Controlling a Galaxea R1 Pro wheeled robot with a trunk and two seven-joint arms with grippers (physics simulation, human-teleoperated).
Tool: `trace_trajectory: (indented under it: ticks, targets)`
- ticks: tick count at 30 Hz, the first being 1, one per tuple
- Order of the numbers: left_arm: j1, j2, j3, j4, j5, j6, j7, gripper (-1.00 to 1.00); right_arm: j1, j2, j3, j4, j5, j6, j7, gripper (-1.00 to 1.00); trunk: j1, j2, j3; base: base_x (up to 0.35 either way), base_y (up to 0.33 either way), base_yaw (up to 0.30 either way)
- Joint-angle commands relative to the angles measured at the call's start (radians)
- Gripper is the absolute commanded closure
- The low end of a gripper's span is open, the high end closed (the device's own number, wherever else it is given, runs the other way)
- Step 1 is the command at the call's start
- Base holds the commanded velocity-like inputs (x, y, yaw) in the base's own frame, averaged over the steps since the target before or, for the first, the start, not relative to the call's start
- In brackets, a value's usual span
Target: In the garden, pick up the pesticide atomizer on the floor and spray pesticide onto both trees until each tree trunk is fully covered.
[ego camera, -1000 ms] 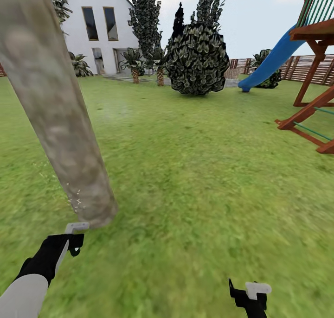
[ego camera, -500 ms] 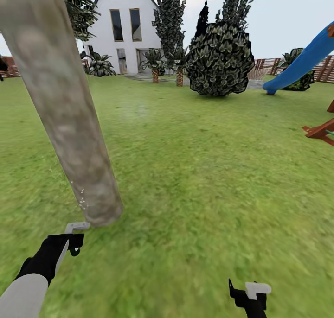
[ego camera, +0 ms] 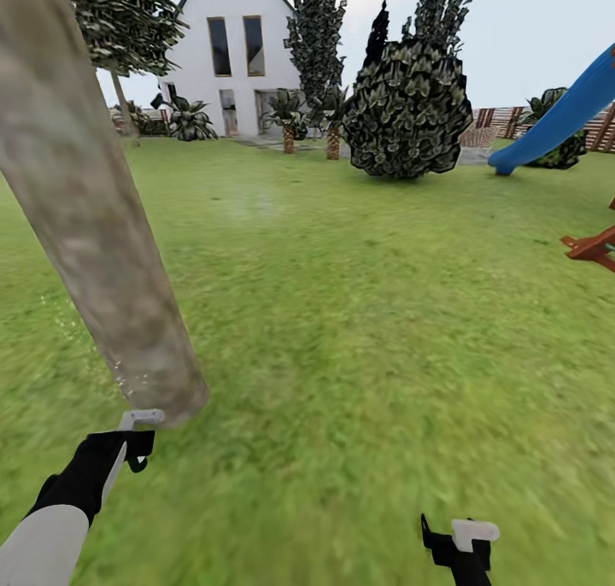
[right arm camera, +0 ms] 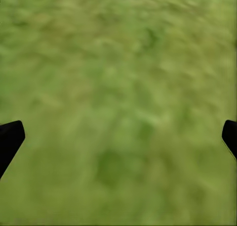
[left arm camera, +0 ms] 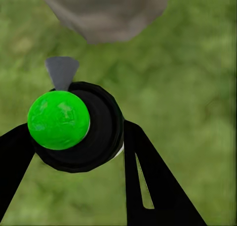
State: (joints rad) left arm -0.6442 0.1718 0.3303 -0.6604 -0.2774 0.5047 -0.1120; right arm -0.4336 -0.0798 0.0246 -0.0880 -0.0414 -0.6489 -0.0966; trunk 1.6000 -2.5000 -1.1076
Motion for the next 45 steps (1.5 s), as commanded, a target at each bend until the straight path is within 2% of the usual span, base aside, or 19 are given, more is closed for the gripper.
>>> trace_trajectory:
  ticks: [1, 20, 22, 27, 29, 30, 31, 32, 34, 35, 36, 38, 40, 42, 43, 45]
  targets:
    - [0.000, 0.000, 0.000, -0.001, 0.000, 0.000, 0.000, 1.00, 0.000, 0.000, 0.000, 0.000, 0.000, 0.000, 0.000, -1.00, 0.000, 0.000, 0.000, 0.159, -0.242, 0.249]
    - [-0.005, -0.005, 0.001, -0.001, 0.003, -0.004, 0.001, 1.00, 0.000, -0.001, 0.000, 0.000, 0.000, 0.000, 0.000, -1.00, 0.000, 0.000, 0.000, 0.158, -0.242, 0.277]
    - [-0.005, -0.014, 0.001, -0.029, 0.003, -0.005, 0.002, 1.00, 0.000, -0.001, 0.000, 0.000, 0.000, 0.000, 0.000, -1.00, 0.000, 0.000, 0.000, 0.036, -0.265, 0.278]
    - [-0.009, -0.016, 0.001, -0.091, 0.006, -0.003, -0.001, 1.00, 0.000, 0.000, 0.000, 0.000, 0.000, 0.000, -0.001, -1.00, 0.000, 0.000, 0.000, 0.004, -0.199, 0.229]
    - [-0.012, -0.030, 0.000, -0.116, 0.006, -0.002, -0.004, 1.00, 0.000, 0.000, 0.000, 0.000, 0.000, 0.000, -0.001, -1.00, 0.000, 0.000, 0.000, 0.000, -0.021, 0.047]
    - [-0.013, -0.049, -0.003, -0.121, 0.006, -0.002, -0.003, 1.00, 0.000, -0.001, 0.000, 0.000, 0.000, 0.000, -0.001, -1.00, 0.000, 0.000, 0.000, 0.000, -0.007, 0.016]
    - [-0.023, -0.080, -0.018, -0.126, 0.003, 0.004, -0.003, 1.00, 0.000, 0.000, 0.000, 0.001, 0.000, 0.000, 0.000, -1.00, 0.000, 0.000, 0.000, 0.000, -0.002, 0.005]
    - [-0.076, -0.077, -0.022, -0.125, 0.004, 0.013, -0.009, 1.00, 0.000, -0.001, 0.000, 0.001, 0.000, 0.000, 0.000, -1.00, 0.000, 0.000, 0.000, 0.000, -0.001, 0.001]
    - [-0.109, 0.019, -0.022, -0.112, 0.008, 0.017, -0.019, 1.00, 0.000, -0.002, 0.000, 0.001, 0.000, 0.000, -0.001, -1.00, 0.000, 0.000, 0.000, 0.000, 0.000, 0.000]
    - [-0.110, 0.042, -0.025, -0.108, 0.008, 0.018, -0.035, 1.00, 0.000, -0.003, 0.000, 0.001, 0.000, 0.000, -0.001, -1.00, 0.000, 0.000, 0.000, 0.000, 0.000, 0.000]
    - [-0.114, 0.024, -0.043, -0.104, 0.003, 0.022, -0.072, 1.00, 0.000, -0.003, 0.000, 0.001, 0.000, 0.000, -0.001, -1.00, 0.000, 0.000, 0.000, 0.000, 0.000, 0.000]
    - [-0.118, -0.008, -0.064, -0.112, 0.004, 0.047, -0.074, 1.00, 0.000, -0.003, 0.000, 0.001, 0.000, 0.000, -0.001, -1.00, 0.000, 0.000, 0.000, 0.000, 0.000, 0.000]
    - [-0.137, -0.008, -0.069, -0.117, 0.007, 0.078, -0.083, 1.00, 0.000, -0.003, 0.000, 0.001, 0.000, 0.000, -0.001, -1.00, 0.000, 0.000, 0.000, 0.000, 0.000, 0.000]
    - [-0.173, 0.071, -0.067, -0.111, 0.007, 0.094, -0.171, 1.00, 0.000, -0.003, 0.000, 0.001, 0.000, 0.001, -0.001, -1.00, 0.000, 0.000, 0.000, 0.000, 0.000, 0.000]
    - [-0.166, 0.086, -0.074, -0.118, 0.001, 0.095, -0.204, 1.00, 0.000, -0.003, 0.000, 0.001, 0.000, 0.001, -0.002, -1.00, 0.000, 0.000, 0.000, 0.000, 0.000, 0.000]
    - [-0.167, 0.080, -0.074, -0.121, 0.002, 0.095, -0.207, 1.00, 0.000, -0.003, 0.000, 0.001, 0.000, 0.001, 0.000, -1.00, 0.000, 0.000, 0.000, 0.087, 0.000, 0.000]
